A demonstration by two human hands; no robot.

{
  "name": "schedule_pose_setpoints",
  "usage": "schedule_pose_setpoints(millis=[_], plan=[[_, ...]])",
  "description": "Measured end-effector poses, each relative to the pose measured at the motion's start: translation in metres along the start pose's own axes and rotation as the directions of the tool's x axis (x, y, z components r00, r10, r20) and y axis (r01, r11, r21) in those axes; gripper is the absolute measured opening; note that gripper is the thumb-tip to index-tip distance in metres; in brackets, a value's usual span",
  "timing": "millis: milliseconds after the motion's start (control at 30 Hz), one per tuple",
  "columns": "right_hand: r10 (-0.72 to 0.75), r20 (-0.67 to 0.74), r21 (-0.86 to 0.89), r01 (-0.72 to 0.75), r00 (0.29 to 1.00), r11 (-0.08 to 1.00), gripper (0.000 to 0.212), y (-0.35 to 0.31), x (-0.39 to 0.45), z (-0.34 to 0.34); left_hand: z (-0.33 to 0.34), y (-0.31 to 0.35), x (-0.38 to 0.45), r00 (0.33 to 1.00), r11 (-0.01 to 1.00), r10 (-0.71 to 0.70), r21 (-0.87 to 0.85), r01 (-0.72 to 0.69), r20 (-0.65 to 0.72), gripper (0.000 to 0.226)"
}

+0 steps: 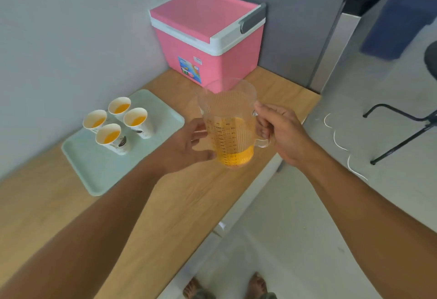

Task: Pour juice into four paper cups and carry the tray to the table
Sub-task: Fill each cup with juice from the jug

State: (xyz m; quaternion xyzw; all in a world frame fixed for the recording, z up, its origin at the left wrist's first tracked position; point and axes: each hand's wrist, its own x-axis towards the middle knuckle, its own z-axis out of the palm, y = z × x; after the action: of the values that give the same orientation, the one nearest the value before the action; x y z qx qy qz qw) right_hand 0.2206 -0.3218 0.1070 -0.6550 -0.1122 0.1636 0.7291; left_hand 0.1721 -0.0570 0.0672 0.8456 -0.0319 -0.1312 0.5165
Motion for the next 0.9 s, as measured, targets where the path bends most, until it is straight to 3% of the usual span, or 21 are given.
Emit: schedule_pose_setpoints(millis=[300, 633, 900], plan=[[-0.028, -0.14, -0.005, 0.028, 0.99, 1.0, 0.048, 0.009, 0.017, -0.062, 0.07, 0.013, 0.059, 0.996, 0.986, 0.008, -0.166, -0.022, -0.084, 0.091], [-0.025, -0.26, -0.02, 0.02, 0.965, 1.0, 0.042, 0.023, 0.101, -0.084, 0.042, 0.011, 0.149, 0.998, 0.974, 0.004, -0.227, -0.017, -0.058, 0.094], [-0.026, -0.278, -0.057, 0.01, 0.96, 0.998, 0.043, 0.023, 0.158, -0.102, 0.026, 0.018, 0.206, 1.0, 0.968, 0.006, -0.252, -0.008, -0.01, 0.087]])
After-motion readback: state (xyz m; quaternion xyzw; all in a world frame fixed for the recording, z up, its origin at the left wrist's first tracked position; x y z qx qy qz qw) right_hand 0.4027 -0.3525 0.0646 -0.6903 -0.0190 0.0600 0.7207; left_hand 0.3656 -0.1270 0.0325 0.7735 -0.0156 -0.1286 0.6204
